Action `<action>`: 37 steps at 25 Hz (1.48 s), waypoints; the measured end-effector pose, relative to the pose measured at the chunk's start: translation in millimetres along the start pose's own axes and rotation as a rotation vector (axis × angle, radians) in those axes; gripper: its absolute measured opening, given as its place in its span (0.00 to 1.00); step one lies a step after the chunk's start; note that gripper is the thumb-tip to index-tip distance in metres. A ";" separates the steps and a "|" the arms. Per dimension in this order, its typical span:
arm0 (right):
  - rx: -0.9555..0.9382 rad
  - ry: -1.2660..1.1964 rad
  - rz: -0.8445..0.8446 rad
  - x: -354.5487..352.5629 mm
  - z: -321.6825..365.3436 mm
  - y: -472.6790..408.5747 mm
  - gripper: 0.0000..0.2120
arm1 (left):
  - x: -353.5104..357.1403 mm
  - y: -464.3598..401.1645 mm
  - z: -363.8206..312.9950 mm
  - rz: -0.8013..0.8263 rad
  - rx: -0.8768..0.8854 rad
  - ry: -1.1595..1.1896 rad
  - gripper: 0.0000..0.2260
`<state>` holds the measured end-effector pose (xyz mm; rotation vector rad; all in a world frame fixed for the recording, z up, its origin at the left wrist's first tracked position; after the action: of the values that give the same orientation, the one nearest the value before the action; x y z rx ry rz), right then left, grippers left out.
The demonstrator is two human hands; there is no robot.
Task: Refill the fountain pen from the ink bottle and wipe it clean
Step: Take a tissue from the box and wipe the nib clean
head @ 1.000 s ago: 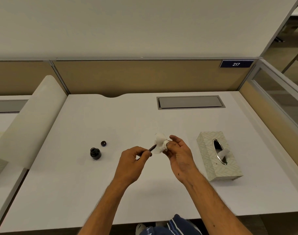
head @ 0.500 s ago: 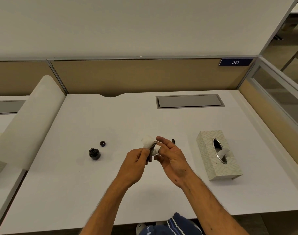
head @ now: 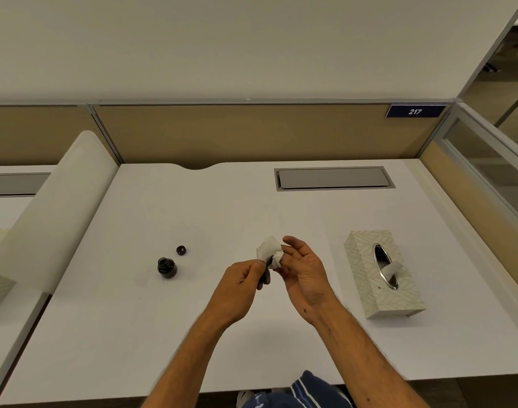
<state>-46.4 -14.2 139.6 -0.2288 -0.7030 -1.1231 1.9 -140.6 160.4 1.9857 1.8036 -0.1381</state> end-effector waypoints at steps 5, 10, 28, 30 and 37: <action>0.003 -0.005 -0.057 -5.6 0.5 0.1 0.15 | 0.4 -1.9 -0.6 0.002 -0.007 -0.018 0.19; -0.019 -0.019 -0.118 -12.3 3.8 0.7 0.15 | -1.8 -1.0 -1.6 -0.017 -0.012 -0.021 0.16; 0.167 0.083 0.085 5.7 -11.6 1.7 0.14 | -30.0 4.7 -7.4 -0.280 0.076 -0.079 0.03; 0.147 0.142 0.076 5.1 -8.7 0.7 0.12 | -30.1 4.8 -8.8 -0.269 0.083 -0.110 0.04; 0.091 0.264 0.021 1.6 -6.3 -2.8 0.08 | -29.6 6.9 -4.6 -0.248 0.073 -0.140 0.06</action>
<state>-45.9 -19.7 135.3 -0.0095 -0.5132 -1.0745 3.4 -166.3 177.2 1.7443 1.9698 -0.4150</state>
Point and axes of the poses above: each hand's wrist, its own y-axis away from the middle knuckle, its own x-axis out of the palm, z = x × y, the point moved 9 cm from there along -y, towards the middle knuckle, and after that the axes turned 11 degrees about z, right-handed, at the moved point
